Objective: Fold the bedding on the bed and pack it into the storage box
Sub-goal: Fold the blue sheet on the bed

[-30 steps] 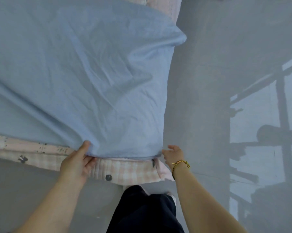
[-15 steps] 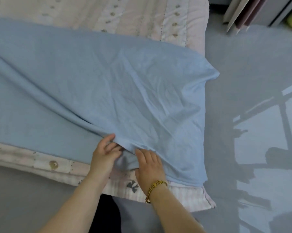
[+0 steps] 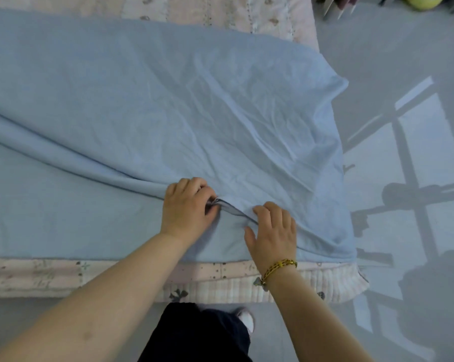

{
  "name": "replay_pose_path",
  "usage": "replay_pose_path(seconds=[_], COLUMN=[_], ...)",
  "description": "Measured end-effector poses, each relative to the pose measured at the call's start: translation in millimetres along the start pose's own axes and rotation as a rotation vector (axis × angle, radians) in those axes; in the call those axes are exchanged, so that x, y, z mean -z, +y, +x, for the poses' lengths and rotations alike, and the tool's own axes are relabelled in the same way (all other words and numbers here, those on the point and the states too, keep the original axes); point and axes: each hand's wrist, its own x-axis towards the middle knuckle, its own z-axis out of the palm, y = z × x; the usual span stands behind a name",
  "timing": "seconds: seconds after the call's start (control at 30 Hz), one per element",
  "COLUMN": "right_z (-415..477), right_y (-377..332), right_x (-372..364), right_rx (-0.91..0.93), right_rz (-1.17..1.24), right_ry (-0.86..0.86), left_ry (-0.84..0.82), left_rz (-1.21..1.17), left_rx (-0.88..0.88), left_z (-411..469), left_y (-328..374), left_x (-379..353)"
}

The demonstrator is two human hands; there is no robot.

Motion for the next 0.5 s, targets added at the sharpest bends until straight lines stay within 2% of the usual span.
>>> replay_pose_path(seconds=[0.1,0.23,0.37,0.5], right_z=[19.7,18.8,8.0,7.2], right_y=[-1.1,9.6,10.5,9.6], right_x=[3.1,14.5,28.5,36.2], right_rx=[0.001,0.055,0.125,0.105], right_rz=[0.015,0.183,0.273,0.295], right_ry=[0.046,-0.05,-0.15,-0.208], left_ry=[0.009,-0.003,0.057,-0.003], left_rz=[-0.114,-0.259,-0.147,-0.069], left_rx=[-0.048,-0.07,-0.073,-0.071], left_z=[6.8,-1.9,-11.2,-9.6], left_y=[-3.5,-1.8,6.7,-9.7], left_x=[2.5,19.1,25.9,23.6])
